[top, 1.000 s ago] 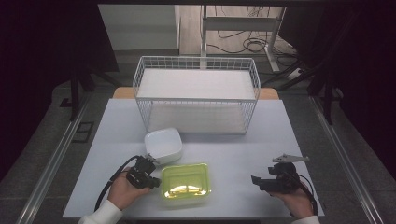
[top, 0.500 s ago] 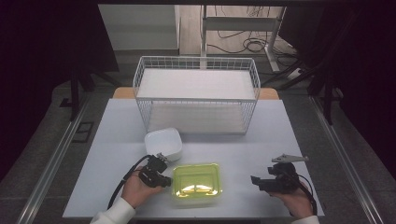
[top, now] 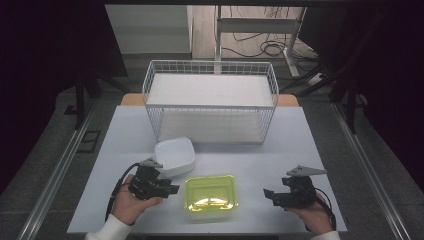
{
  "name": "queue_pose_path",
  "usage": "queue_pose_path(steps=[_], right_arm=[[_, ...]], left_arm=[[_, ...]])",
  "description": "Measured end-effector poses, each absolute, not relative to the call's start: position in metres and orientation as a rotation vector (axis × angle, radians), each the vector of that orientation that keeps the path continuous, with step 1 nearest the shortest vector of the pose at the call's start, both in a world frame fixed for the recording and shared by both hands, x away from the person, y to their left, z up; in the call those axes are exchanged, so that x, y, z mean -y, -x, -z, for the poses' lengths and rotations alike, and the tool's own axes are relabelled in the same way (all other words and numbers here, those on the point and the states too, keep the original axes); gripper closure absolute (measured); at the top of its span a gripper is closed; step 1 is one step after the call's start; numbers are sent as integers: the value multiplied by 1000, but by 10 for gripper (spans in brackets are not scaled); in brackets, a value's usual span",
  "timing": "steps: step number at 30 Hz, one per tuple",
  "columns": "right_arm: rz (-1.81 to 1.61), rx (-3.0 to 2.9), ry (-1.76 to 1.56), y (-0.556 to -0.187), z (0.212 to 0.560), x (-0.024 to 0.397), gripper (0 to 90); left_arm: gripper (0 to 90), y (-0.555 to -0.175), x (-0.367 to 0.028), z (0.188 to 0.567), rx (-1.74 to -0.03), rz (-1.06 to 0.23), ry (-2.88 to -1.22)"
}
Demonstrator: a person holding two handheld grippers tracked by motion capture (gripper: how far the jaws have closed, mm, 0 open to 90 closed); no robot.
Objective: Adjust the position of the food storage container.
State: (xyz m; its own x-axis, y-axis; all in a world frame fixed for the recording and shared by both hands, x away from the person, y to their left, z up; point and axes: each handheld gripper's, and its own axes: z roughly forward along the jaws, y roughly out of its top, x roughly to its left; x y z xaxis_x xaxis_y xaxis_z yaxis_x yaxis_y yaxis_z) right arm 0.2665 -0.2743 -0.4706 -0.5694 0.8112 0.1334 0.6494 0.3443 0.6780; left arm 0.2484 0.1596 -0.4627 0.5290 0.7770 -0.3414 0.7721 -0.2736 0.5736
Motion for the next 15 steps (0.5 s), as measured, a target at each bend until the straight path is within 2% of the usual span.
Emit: queue_pose_path(steps=[2,4,7,15], right_arm=[[-1066,-2376,-1315,-266,470,272,165],[-1098,-2375,-1315,-267,469,270,166],[-1137,-2372,-1319,-267,467,267,179],[-1157,-2388,-1355,-270,466,262,192]], left_arm=[[424,-248,-164,460,-1260,4,-2019],[375,-247,-166,460,-1262,1,-2003],[338,-247,-168,460,-1270,-7,-1970],[309,-244,-169,466,-1304,-4,-1898]])
